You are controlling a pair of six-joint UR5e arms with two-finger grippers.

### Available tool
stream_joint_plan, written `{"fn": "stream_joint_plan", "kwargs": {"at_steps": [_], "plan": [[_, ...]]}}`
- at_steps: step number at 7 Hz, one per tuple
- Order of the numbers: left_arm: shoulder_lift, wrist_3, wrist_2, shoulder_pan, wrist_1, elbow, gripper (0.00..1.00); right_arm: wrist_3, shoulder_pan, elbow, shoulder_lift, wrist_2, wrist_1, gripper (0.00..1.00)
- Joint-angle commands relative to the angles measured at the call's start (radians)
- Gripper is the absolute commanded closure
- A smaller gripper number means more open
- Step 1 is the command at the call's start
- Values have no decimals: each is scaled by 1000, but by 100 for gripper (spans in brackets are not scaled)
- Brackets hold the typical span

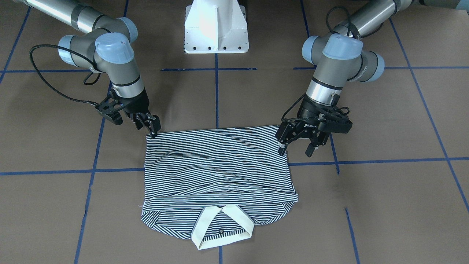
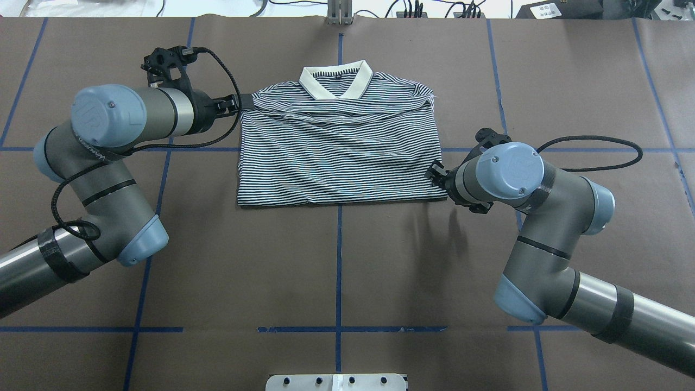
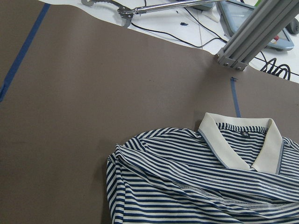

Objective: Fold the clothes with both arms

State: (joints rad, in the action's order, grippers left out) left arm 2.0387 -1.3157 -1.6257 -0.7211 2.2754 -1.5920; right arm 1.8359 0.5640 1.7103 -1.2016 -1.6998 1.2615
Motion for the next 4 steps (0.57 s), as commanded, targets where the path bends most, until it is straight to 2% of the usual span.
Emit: {"fn": "stream_joint_plan", "kwargs": {"at_steps": [1, 4], "plan": [[0, 0, 3, 0, -1, 9, 0, -1, -3, -15, 14, 0, 5, 38], [-2, 1, 3, 0, -1, 12, 0, -1, -3, -35, 25, 0, 3, 41]]}}
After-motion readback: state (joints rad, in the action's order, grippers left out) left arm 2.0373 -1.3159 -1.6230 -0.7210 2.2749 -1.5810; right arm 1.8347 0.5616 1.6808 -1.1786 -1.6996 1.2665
